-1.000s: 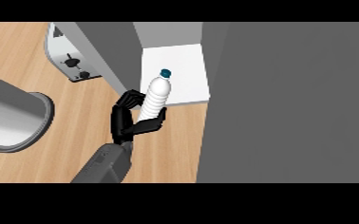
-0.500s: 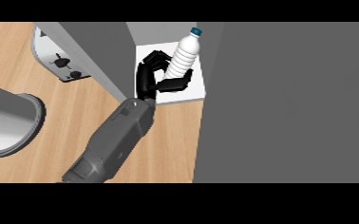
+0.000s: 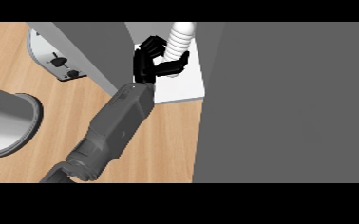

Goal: Pick up the bottled water, place it into the cabinet and close the cabinet

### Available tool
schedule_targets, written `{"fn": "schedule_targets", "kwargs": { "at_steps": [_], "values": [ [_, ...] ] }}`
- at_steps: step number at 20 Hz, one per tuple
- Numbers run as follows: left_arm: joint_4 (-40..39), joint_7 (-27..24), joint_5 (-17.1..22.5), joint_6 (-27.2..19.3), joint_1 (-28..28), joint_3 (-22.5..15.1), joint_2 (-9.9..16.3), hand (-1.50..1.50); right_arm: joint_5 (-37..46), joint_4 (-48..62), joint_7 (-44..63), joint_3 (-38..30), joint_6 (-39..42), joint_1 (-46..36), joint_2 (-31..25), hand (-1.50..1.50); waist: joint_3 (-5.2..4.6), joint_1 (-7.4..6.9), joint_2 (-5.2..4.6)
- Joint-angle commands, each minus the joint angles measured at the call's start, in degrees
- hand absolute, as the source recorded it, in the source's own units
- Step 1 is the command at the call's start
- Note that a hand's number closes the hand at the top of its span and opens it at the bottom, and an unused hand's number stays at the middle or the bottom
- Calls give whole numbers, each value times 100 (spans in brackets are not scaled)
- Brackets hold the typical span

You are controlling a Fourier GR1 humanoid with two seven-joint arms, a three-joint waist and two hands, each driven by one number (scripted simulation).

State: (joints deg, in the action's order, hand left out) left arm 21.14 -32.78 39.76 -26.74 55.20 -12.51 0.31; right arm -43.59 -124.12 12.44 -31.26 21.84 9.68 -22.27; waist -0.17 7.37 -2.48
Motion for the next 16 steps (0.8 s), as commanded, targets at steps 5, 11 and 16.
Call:
{"fn": "schedule_targets", "kwargs": {
  "at_steps": [5, 11, 16],
  "values": [
    [-774, -448, 74, 303, 411, 283, -29, 150, -103, 211, 12, -97, 87, -118, -135, -150, 0, 39, -50],
    [-1150, -419, 101, 192, 784, 474, -28, -150, -52, 128, -159, -59, 280, 66, 84, -150, 8, 142, -58],
    [-1372, -696, 8, 223, 799, 471, -8, -150, -168, 30, -53, -86, 161, -66, -19, -150, 0, 91, -75]
  ]
}}
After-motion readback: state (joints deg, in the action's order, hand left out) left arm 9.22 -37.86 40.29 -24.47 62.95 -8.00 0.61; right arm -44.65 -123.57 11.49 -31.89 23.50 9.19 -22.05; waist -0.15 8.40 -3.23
